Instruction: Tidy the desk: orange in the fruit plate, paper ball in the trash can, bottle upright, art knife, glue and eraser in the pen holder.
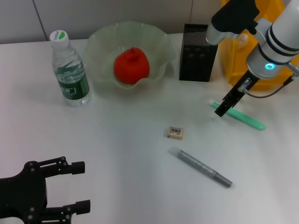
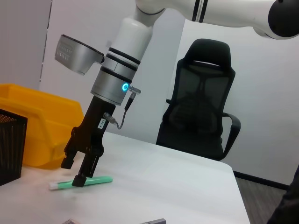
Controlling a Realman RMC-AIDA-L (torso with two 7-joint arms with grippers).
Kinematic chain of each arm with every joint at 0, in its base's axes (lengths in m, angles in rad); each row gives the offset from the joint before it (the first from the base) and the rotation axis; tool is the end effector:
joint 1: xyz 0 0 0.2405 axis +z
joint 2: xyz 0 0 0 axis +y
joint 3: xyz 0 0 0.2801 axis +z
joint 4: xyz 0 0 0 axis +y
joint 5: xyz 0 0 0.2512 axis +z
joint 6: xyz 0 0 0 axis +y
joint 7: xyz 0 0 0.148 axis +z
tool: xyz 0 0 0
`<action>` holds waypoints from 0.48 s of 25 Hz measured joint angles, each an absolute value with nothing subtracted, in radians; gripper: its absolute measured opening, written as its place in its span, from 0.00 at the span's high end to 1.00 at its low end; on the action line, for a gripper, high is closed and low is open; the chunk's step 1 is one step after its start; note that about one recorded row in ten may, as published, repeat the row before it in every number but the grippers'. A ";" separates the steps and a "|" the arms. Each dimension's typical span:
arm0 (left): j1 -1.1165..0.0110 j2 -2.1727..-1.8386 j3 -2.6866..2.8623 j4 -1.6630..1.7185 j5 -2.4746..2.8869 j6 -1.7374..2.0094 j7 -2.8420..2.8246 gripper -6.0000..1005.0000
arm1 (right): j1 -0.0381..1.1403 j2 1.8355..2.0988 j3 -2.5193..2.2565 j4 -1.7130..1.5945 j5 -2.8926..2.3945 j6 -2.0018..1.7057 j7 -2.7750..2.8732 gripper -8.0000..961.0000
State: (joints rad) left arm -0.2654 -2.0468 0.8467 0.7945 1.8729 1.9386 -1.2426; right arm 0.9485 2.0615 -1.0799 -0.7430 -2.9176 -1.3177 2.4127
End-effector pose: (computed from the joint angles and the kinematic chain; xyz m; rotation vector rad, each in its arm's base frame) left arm -0.3286 0.2672 0.0136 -2.9418 -0.4178 -0.8916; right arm 0.2277 0.4826 -0.0225 -2.4467 0.9104 -0.7156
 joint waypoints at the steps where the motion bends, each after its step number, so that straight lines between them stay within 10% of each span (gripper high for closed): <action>1: -0.265 -2.047 0.847 0.794 1.873 1.938 -1.243 0.22 | 0.948 2.062 -1.080 -0.740 -2.918 -1.311 2.413 0.18; 12: -0.272 -2.054 0.846 0.795 1.898 1.934 -1.252 0.22 | 0.940 2.072 -1.085 -0.732 -2.916 -1.283 2.395 0.24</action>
